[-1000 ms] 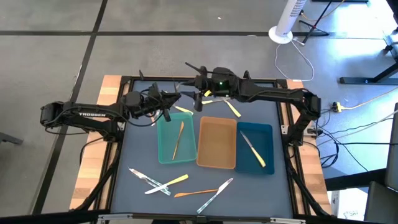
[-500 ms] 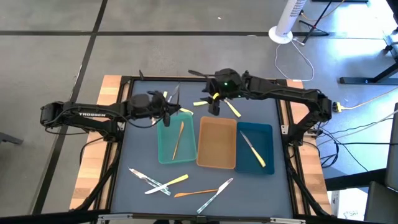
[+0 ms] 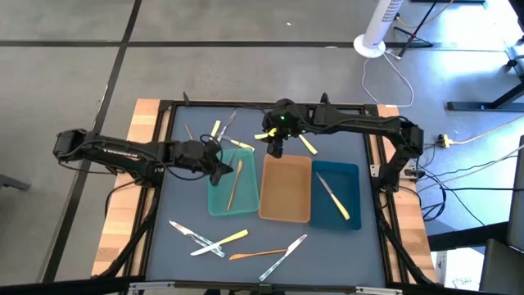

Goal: Sort silverware by color (type)
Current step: Put the gold knife into the green bin

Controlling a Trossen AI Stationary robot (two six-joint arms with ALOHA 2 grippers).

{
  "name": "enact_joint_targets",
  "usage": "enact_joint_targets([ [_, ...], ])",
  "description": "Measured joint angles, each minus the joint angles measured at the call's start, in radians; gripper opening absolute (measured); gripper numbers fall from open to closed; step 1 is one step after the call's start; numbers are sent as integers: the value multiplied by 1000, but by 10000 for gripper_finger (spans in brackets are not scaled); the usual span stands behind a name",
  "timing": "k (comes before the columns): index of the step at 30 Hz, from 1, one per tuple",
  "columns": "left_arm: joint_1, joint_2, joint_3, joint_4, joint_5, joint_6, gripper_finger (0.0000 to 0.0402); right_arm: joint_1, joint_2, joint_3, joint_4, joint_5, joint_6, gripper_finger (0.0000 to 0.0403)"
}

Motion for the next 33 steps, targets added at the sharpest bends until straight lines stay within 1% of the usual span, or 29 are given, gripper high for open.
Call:
enact_joint_targets([
  [7,-110,25,0,-65,-38,-143,30,0,3,0,38,-1,0,161],
  [12,-204,93,0,-82,-46,-252,34,0,3,0,57,-1,0,161],
  [16,-252,155,0,-82,-46,-326,35,0,3,0,60,-1,0,161],
  [20,-266,210,0,-81,-47,-381,35,0,3,0,60,-1,0,161],
  [27,-263,291,4,-73,-63,-417,36,0,3,0,60,-1,0,161],
  [33,-258,326,6,-66,-52,-442,36,0,3,0,64,-1,0,161],
])
